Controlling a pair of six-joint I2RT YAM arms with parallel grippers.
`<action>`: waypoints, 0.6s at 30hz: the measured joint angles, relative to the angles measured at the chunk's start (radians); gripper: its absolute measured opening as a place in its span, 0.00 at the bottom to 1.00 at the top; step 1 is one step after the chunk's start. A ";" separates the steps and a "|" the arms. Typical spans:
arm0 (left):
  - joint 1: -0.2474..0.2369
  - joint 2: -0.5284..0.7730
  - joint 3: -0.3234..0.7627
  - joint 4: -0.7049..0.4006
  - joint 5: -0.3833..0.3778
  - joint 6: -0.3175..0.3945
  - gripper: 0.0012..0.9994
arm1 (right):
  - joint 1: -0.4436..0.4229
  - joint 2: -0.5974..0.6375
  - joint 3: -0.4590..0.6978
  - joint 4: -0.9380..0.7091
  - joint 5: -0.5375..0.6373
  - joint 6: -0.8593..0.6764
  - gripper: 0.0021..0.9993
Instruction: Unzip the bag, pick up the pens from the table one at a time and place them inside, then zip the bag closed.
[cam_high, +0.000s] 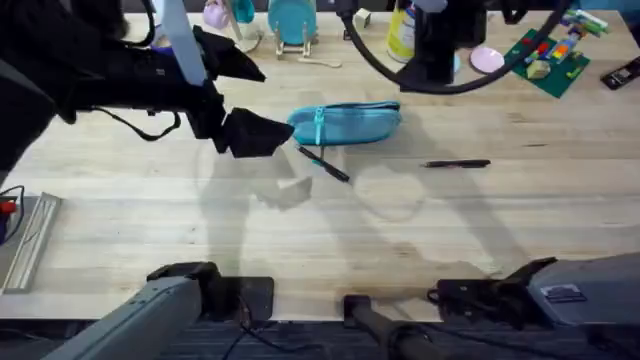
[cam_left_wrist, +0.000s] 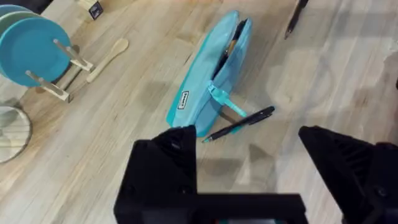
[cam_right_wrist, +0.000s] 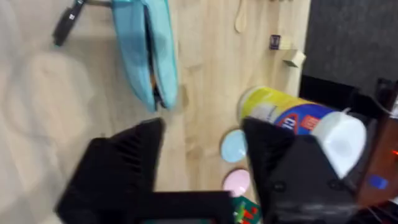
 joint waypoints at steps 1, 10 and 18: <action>0.000 0.000 0.000 0.000 0.000 0.000 0.99 | 0.000 0.000 0.000 -0.006 -0.010 0.002 0.74; 0.000 0.000 0.000 0.000 0.000 0.000 0.99 | 0.000 0.000 0.000 -0.030 -0.143 0.004 0.03; 0.000 0.000 0.000 0.000 0.000 0.000 0.99 | 0.000 0.062 0.000 -0.049 -0.222 0.018 0.03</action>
